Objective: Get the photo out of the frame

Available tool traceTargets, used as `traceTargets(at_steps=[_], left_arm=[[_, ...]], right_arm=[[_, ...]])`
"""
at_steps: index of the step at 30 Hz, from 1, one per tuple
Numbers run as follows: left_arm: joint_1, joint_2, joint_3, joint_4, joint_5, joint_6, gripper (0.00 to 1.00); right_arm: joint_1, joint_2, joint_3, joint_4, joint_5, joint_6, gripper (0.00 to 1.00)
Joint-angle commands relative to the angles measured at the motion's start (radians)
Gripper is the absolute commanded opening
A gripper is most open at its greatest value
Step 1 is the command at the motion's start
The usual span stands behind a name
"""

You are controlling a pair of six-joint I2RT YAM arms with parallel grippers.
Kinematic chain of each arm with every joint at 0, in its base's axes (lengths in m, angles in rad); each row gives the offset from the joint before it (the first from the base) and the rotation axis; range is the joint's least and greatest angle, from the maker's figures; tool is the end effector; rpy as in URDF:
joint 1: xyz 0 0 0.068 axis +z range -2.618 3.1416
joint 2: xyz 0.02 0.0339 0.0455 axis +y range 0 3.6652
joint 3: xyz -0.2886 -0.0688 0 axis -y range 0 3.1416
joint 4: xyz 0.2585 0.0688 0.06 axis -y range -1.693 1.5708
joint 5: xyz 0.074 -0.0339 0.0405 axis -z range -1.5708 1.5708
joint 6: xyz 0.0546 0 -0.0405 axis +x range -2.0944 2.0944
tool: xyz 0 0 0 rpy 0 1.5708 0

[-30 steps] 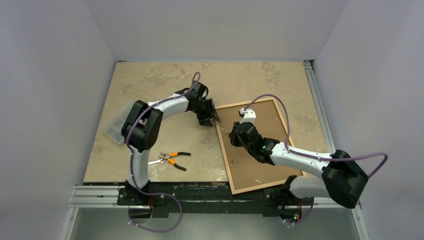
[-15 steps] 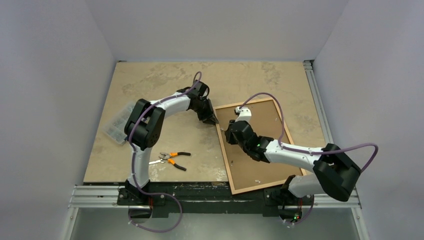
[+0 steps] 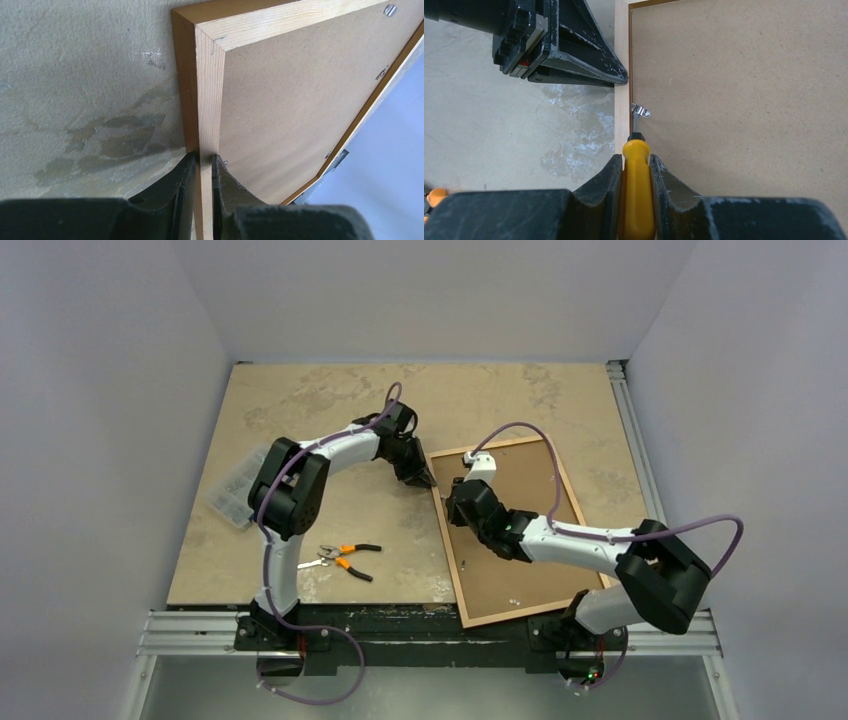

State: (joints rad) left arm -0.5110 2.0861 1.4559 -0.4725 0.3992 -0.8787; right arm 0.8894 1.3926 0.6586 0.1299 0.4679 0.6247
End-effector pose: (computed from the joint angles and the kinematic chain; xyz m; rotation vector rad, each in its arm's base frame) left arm 0.3930 -0.2447 0.1498 -0.3929 2.8782 -0.8938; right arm 0.2093 0.2190 0.1992 -0.0168 2.1275 0.3953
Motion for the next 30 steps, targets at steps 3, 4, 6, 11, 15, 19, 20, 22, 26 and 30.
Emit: traceTargets(at_steps=[3,4,6,11,15,19,20,22,26,30], left_arm=[[0.002,0.016,0.001,-0.038,-0.050,0.024,0.00],[0.002,0.015,0.001,-0.038,-0.050,0.024,0.00],[0.002,0.016,0.001,-0.041,-0.052,0.023,0.00],[0.001,0.026,0.000,-0.054,-0.061,0.019,0.00],[-0.001,0.025,-0.003,-0.059,-0.068,0.013,0.00],[-0.001,0.021,-0.006,-0.061,-0.071,0.014,0.00],[-0.002,0.020,-0.006,-0.061,-0.074,0.013,0.00],[-0.002,0.021,-0.006,-0.061,-0.073,0.013,0.00],[-0.003,0.018,-0.006,-0.064,-0.073,0.014,0.00],[-0.003,-0.026,0.035,-0.096,-0.105,0.058,0.00]], right_arm=[[0.045,0.055,0.078,-0.059,0.155,-0.014,0.00],[0.058,0.068,0.092,-0.080,0.190,-0.014,0.00],[0.085,0.101,0.124,-0.122,0.272,-0.014,0.00],[0.140,0.196,0.206,-0.218,0.383,-0.020,0.00],[0.167,0.278,0.281,-0.299,0.457,-0.008,0.00],[0.182,0.350,0.362,-0.414,0.537,0.021,0.00],[0.184,0.367,0.378,-0.439,0.550,0.027,0.00],[0.187,0.389,0.405,-0.475,0.566,0.038,0.00],[0.187,0.372,0.400,-0.446,0.538,0.027,0.00],[0.187,0.235,0.364,-0.354,0.433,0.003,0.00]])
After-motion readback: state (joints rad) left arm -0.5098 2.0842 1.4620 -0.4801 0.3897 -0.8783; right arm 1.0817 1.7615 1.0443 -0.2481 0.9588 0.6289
